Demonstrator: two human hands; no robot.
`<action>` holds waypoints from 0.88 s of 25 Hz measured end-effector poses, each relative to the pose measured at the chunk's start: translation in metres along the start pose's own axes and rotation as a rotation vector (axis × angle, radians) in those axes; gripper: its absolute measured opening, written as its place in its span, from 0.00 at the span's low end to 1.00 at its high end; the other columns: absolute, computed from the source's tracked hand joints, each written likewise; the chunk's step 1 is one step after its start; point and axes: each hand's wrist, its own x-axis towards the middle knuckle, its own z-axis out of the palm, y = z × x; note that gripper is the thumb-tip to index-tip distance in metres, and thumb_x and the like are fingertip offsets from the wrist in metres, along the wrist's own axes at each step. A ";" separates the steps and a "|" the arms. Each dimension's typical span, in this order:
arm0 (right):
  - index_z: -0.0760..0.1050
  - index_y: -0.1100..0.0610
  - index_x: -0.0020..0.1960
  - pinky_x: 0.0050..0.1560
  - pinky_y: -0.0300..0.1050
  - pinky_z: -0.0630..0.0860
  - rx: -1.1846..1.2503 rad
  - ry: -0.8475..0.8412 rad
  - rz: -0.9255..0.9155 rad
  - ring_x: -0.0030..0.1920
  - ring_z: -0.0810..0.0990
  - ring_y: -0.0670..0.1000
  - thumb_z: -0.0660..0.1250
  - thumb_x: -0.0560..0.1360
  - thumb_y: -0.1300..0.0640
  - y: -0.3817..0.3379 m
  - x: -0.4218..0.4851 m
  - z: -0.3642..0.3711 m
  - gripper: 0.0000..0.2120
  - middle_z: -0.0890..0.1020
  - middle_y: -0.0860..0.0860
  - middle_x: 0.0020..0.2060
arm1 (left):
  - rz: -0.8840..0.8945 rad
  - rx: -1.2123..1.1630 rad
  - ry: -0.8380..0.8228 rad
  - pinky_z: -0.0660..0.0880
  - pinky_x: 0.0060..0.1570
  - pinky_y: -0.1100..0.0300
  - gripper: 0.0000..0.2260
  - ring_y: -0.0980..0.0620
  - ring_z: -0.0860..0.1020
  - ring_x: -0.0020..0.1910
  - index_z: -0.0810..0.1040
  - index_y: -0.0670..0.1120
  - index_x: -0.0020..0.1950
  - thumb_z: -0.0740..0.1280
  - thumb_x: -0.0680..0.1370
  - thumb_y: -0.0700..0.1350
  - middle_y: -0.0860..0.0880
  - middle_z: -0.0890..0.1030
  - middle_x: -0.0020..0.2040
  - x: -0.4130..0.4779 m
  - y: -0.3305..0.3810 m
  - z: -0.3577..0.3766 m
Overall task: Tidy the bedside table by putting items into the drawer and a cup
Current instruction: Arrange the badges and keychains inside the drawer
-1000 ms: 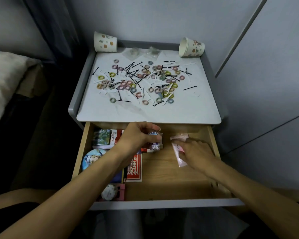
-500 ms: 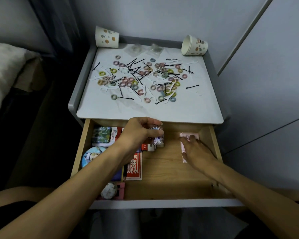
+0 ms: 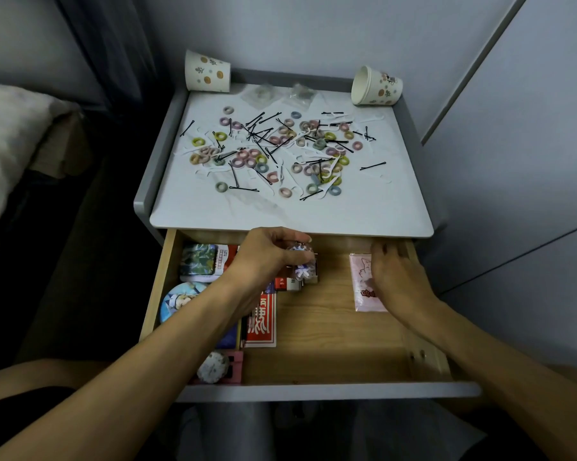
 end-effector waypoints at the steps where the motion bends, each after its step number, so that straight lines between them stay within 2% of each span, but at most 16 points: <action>1: 0.66 0.59 0.69 0.47 0.44 0.74 -0.090 0.002 -0.017 0.57 0.77 0.57 0.71 0.73 0.52 0.001 0.000 0.000 0.28 0.72 0.58 0.61 | -0.004 0.003 0.003 0.80 0.45 0.56 0.11 0.45 0.85 0.46 0.83 0.43 0.52 0.75 0.71 0.35 0.41 0.85 0.49 0.001 -0.001 0.000; 3: 0.68 0.57 0.70 0.50 0.45 0.76 -0.182 0.017 -0.043 0.57 0.76 0.57 0.73 0.71 0.55 0.000 -0.001 0.004 0.29 0.71 0.58 0.62 | -0.017 0.002 0.003 0.81 0.50 0.53 0.11 0.44 0.84 0.48 0.83 0.43 0.51 0.75 0.71 0.34 0.41 0.85 0.49 0.001 -0.002 0.000; 5: 0.71 0.55 0.67 0.47 0.48 0.77 -0.156 0.028 -0.053 0.52 0.79 0.58 0.76 0.68 0.57 -0.001 0.001 0.004 0.30 0.74 0.59 0.59 | -0.021 0.006 0.003 0.80 0.50 0.53 0.11 0.44 0.84 0.48 0.83 0.44 0.51 0.75 0.71 0.34 0.41 0.85 0.49 0.000 -0.002 0.000; 8: 0.76 0.56 0.56 0.40 0.48 0.75 -0.189 0.056 -0.048 0.42 0.80 0.59 0.79 0.59 0.60 -0.002 0.002 -0.002 0.27 0.79 0.58 0.47 | -0.034 0.011 0.006 0.80 0.47 0.54 0.11 0.45 0.85 0.45 0.83 0.44 0.51 0.74 0.71 0.34 0.42 0.85 0.47 0.000 -0.004 0.000; 10: 0.79 0.57 0.49 0.39 0.47 0.75 -0.230 0.085 -0.040 0.39 0.79 0.58 0.78 0.59 0.63 -0.003 0.002 -0.002 0.19 0.79 0.58 0.43 | -0.062 0.004 0.020 0.80 0.43 0.55 0.11 0.47 0.85 0.42 0.83 0.43 0.51 0.74 0.71 0.33 0.42 0.86 0.45 0.000 -0.005 -0.002; 11: 0.79 0.58 0.48 0.40 0.47 0.75 -0.238 0.062 -0.037 0.39 0.79 0.58 0.77 0.60 0.64 -0.003 0.001 0.000 0.17 0.78 0.58 0.44 | -0.076 -0.003 0.030 0.80 0.42 0.56 0.11 0.47 0.85 0.41 0.83 0.42 0.51 0.74 0.71 0.33 0.43 0.86 0.45 0.000 -0.005 -0.004; 14: 0.77 0.61 0.57 0.41 0.45 0.75 -0.288 -0.027 -0.067 0.44 0.80 0.55 0.75 0.65 0.62 -0.005 -0.006 0.009 0.21 0.77 0.59 0.52 | -0.083 -0.012 0.056 0.80 0.39 0.59 0.11 0.48 0.85 0.40 0.82 0.42 0.50 0.74 0.71 0.32 0.43 0.85 0.44 0.001 -0.004 -0.009; 16: 0.76 0.61 0.59 0.41 0.43 0.75 -0.307 -0.044 -0.073 0.46 0.80 0.54 0.75 0.67 0.61 -0.004 -0.007 0.010 0.21 0.77 0.58 0.55 | -0.074 -0.004 0.081 0.81 0.37 0.60 0.11 0.49 0.84 0.37 0.82 0.42 0.49 0.74 0.70 0.31 0.42 0.85 0.44 0.000 -0.003 -0.010; 19: 0.79 0.60 0.54 0.43 0.46 0.76 -0.296 -0.013 -0.057 0.45 0.80 0.55 0.77 0.64 0.61 -0.005 -0.003 0.004 0.19 0.79 0.58 0.51 | -0.073 0.002 0.087 0.82 0.39 0.60 0.12 0.49 0.84 0.38 0.82 0.43 0.50 0.74 0.70 0.31 0.41 0.84 0.46 -0.001 -0.001 -0.011; 22: 0.81 0.60 0.51 0.54 0.51 0.74 -0.347 0.013 -0.061 0.49 0.79 0.58 0.77 0.64 0.60 -0.004 -0.001 0.001 0.16 0.80 0.58 0.49 | -0.054 0.005 0.071 0.81 0.38 0.60 0.15 0.48 0.84 0.40 0.82 0.44 0.53 0.73 0.70 0.30 0.42 0.83 0.51 -0.001 -0.002 -0.011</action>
